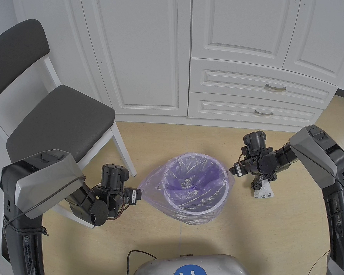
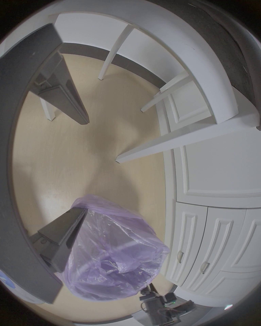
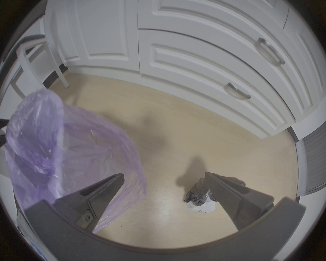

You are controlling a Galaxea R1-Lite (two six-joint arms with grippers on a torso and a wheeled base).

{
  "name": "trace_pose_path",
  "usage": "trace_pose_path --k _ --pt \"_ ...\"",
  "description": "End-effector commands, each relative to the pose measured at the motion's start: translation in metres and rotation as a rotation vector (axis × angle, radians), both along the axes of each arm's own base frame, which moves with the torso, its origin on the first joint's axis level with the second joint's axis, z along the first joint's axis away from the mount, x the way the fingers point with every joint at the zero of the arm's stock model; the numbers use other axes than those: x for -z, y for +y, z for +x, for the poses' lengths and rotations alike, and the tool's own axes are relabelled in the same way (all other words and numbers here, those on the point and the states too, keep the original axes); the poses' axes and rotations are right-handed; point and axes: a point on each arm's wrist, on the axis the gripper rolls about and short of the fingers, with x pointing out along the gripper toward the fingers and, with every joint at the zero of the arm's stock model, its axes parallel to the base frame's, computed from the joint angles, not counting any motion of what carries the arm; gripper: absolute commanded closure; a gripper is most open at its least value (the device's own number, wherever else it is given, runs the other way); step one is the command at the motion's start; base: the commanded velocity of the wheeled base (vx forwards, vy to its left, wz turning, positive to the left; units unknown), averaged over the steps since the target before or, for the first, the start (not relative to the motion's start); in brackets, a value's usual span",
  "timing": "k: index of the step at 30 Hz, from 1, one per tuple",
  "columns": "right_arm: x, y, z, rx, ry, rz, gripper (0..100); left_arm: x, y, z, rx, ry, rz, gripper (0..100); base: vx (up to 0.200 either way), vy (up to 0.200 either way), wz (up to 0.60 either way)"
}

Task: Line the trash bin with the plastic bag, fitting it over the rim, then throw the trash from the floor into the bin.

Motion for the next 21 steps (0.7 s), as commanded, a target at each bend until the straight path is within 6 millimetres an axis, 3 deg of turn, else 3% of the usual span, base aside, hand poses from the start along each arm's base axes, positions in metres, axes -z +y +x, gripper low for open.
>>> trace_pose_path --k 1,8,15,21 --pt "-0.017 -0.002 0.001 0.004 -0.037 0.01 0 -0.002 0.001 -0.003 -0.002 0.002 0.001 0 0.0 0.0 0.0" --pt "0.004 -0.006 0.009 0.011 -0.011 -0.001 0 -0.003 0.002 -0.003 0.001 -0.001 0.004 0 0.0 0.0 0.0" --pt "0.045 -0.004 0.019 0.009 0.046 -0.015 0 -0.002 0.002 -0.003 -0.001 0.002 0.002 0 0.0 0.0 0.0" --pt "0.067 -0.009 0.03 0.023 0.119 -0.031 0 0.0 0.001 -0.003 -0.001 0.003 0.003 0 0.0 0.0 0.0"
